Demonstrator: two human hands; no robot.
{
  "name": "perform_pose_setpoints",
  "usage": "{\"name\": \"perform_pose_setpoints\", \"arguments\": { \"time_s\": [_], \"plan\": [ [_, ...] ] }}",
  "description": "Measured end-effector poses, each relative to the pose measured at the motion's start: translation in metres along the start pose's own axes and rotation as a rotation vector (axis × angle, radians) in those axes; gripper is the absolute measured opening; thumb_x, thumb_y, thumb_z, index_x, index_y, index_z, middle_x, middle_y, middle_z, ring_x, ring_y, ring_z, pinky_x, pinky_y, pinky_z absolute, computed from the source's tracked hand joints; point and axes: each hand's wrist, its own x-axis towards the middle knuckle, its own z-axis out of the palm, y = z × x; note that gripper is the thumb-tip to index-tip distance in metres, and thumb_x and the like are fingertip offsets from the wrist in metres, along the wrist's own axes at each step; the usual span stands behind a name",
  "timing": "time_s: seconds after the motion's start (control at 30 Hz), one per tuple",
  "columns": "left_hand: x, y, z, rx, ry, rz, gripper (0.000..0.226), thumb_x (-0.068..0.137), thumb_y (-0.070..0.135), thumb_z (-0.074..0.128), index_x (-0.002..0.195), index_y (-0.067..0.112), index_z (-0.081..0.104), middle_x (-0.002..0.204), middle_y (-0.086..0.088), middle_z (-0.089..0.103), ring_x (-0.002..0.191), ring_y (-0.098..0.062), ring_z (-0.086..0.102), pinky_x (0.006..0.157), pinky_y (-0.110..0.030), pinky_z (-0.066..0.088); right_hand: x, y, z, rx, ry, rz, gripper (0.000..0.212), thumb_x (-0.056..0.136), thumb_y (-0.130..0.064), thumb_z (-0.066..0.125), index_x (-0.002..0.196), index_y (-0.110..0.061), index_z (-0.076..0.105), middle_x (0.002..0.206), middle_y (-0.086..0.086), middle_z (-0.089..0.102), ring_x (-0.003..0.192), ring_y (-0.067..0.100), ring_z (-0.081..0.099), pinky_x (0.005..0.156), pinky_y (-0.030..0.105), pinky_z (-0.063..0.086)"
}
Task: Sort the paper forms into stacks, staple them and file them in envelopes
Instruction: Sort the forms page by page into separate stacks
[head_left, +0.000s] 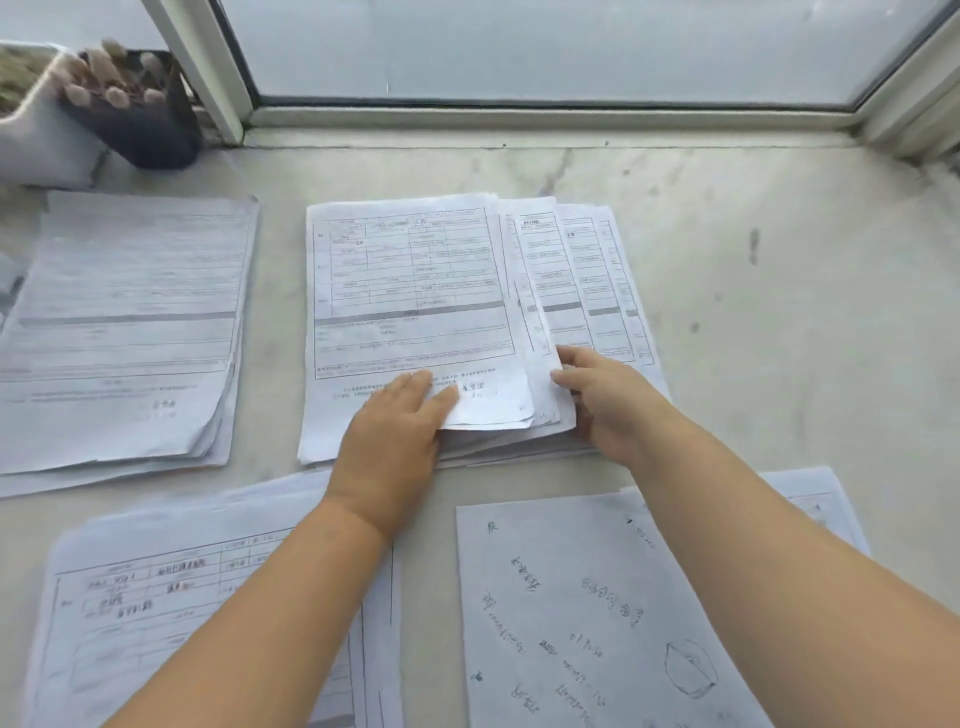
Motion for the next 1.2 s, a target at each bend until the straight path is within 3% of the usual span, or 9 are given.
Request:
{"name": "perform_pose_setpoints", "arguments": {
  "time_s": [0.1, 0.17, 0.23, 0.37, 0.5, 0.7, 0.8, 1.03, 1.2],
  "plan": [
    [0.004, 0.002, -0.006, 0.054, -0.076, 0.012, 0.045, 0.079, 0.029, 0.057, 0.118, 0.007, 0.066, 0.124, -0.023, 0.060, 0.112, -0.042, 0.059, 0.090, -0.051, 0.050, -0.014, 0.001, -0.003, -0.118, 0.177, -0.085, 0.023, 0.096, -0.006, 0.048, 0.113, -0.018, 0.057, 0.102, 0.003, 0.068, 0.092, 0.024, 0.068, 0.078, 0.036, 0.059],
    [0.006, 0.006, -0.017, 0.058, -0.185, -0.023, 0.075, 0.080, 0.068, 0.038, 0.130, 0.016, 0.058, 0.137, -0.015, 0.051, 0.127, -0.033, 0.047, 0.102, -0.043, 0.041, -0.030, 0.009, -0.012, -0.309, 0.389, -0.213, 0.025, 0.094, -0.011, 0.050, 0.115, -0.023, 0.057, 0.102, -0.001, 0.066, 0.095, 0.024, 0.067, 0.088, 0.043, 0.055],
    [0.005, 0.010, -0.028, 0.102, -0.227, -0.006, 0.094, 0.074, 0.078, 0.016, 0.139, 0.020, 0.048, 0.148, -0.010, 0.039, 0.138, -0.027, 0.034, 0.113, -0.040, 0.027, -0.059, 0.018, -0.016, -0.331, 0.501, -0.332, 0.017, 0.093, -0.014, 0.051, 0.104, -0.023, 0.060, 0.099, -0.002, 0.067, 0.087, 0.018, 0.066, 0.084, 0.041, 0.056],
    [-0.028, 0.010, -0.054, -0.065, 0.004, 0.070, 0.067, 0.090, 0.055, 0.030, 0.130, 0.008, 0.057, 0.140, -0.016, 0.049, 0.132, -0.034, 0.043, 0.112, -0.047, 0.031, -0.124, 0.054, -0.001, -0.241, 0.322, -0.296, 0.010, 0.095, -0.013, 0.057, 0.088, -0.012, 0.064, 0.077, 0.002, 0.068, 0.059, 0.008, 0.060, 0.064, 0.027, 0.052],
    [-0.121, 0.009, -0.067, -0.265, 0.174, 0.013, 0.043, 0.091, 0.036, 0.043, 0.122, 0.011, 0.062, 0.131, -0.010, 0.055, 0.123, -0.023, 0.048, 0.104, -0.037, 0.039, -0.176, 0.122, 0.037, -0.339, 0.053, -0.110, 0.012, 0.092, -0.012, 0.060, 0.081, -0.008, 0.064, 0.070, 0.001, 0.068, 0.060, 0.011, 0.062, 0.063, 0.027, 0.052],
    [-0.288, 0.019, -0.044, -0.338, 0.162, -0.167, 0.040, 0.088, 0.040, 0.048, 0.118, 0.021, 0.064, 0.126, 0.013, 0.053, 0.121, -0.005, 0.046, 0.104, -0.010, 0.028, -0.224, 0.204, 0.074, -0.504, -0.082, -0.090, 0.006, 0.088, -0.021, 0.061, 0.083, -0.020, 0.064, 0.074, 0.004, 0.072, 0.074, 0.022, 0.069, 0.079, 0.044, 0.058],
    [-0.327, 0.024, -0.032, -0.407, 0.106, -0.217, 0.044, 0.081, 0.050, 0.054, 0.114, 0.025, 0.067, 0.128, 0.020, 0.050, 0.123, 0.014, 0.036, 0.103, -0.001, 0.020, -0.237, 0.218, 0.083, -0.469, -0.091, -0.089, 0.008, 0.091, -0.024, 0.061, 0.099, -0.022, 0.059, 0.079, 0.005, 0.072, 0.068, 0.015, 0.069, 0.079, 0.040, 0.058],
    [-0.343, 0.017, -0.014, -0.440, 0.036, -0.105, 0.045, 0.070, 0.057, 0.060, 0.111, 0.038, 0.060, 0.136, 0.017, 0.044, 0.133, -0.004, 0.033, 0.112, -0.047, 0.032, -0.242, 0.223, 0.092, -0.534, -0.106, -0.160, 0.039, 0.086, -0.018, 0.066, 0.115, -0.034, 0.047, 0.078, 0.011, 0.068, 0.073, 0.024, 0.068, 0.077, 0.043, 0.058],
    [-0.346, 0.012, -0.011, -0.659, 0.049, -0.181, 0.036, 0.068, 0.055, 0.063, 0.102, 0.042, 0.066, 0.134, 0.027, 0.046, 0.134, 0.008, 0.032, 0.118, -0.038, 0.023, -0.249, 0.233, 0.100, -0.780, -0.015, -0.307, 0.027, 0.080, -0.015, 0.068, 0.086, -0.035, 0.050, 0.065, -0.006, 0.049, 0.053, 0.006, 0.044, 0.055, 0.020, 0.038]
  ]
}}
